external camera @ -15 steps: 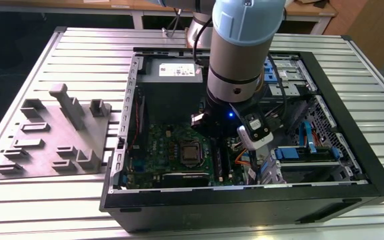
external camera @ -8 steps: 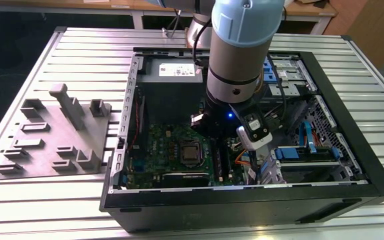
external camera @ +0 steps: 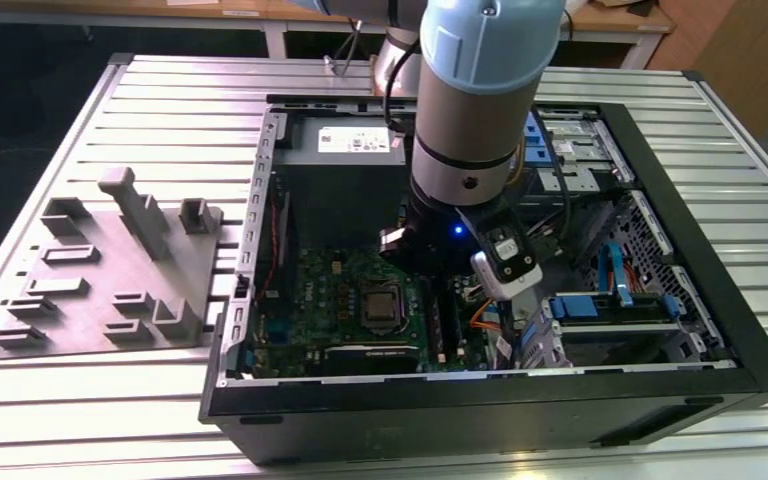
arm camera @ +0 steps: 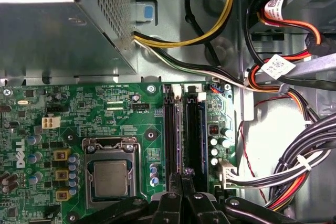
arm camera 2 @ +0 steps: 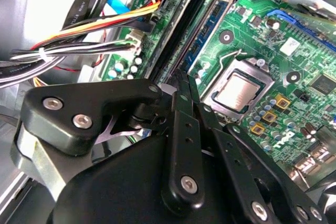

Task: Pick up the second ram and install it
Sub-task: 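Insert the second ram into the second slot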

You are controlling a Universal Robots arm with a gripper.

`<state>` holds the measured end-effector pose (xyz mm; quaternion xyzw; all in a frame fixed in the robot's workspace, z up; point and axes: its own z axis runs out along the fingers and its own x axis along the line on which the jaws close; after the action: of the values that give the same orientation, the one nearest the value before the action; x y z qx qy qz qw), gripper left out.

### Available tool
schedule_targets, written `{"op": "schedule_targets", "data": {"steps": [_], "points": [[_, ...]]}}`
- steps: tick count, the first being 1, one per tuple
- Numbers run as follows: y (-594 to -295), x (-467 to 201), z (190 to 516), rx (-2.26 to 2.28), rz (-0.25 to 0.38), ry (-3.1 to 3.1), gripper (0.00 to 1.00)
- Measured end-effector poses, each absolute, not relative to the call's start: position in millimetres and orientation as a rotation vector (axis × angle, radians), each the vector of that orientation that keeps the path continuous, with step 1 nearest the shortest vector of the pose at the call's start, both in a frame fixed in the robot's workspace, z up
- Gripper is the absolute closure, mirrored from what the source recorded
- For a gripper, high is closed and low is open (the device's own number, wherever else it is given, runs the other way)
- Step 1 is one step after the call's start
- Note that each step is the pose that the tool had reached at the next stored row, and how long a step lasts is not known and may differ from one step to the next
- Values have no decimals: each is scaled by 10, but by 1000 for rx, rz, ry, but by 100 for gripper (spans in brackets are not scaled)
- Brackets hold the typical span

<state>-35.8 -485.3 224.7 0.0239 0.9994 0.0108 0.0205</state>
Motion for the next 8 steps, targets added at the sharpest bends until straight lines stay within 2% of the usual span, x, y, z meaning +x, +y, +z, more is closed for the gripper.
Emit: {"op": "schedule_targets", "data": {"steps": [8], "points": [[-4849, -359, 2224, 74, 32, 3100, 89]]}}
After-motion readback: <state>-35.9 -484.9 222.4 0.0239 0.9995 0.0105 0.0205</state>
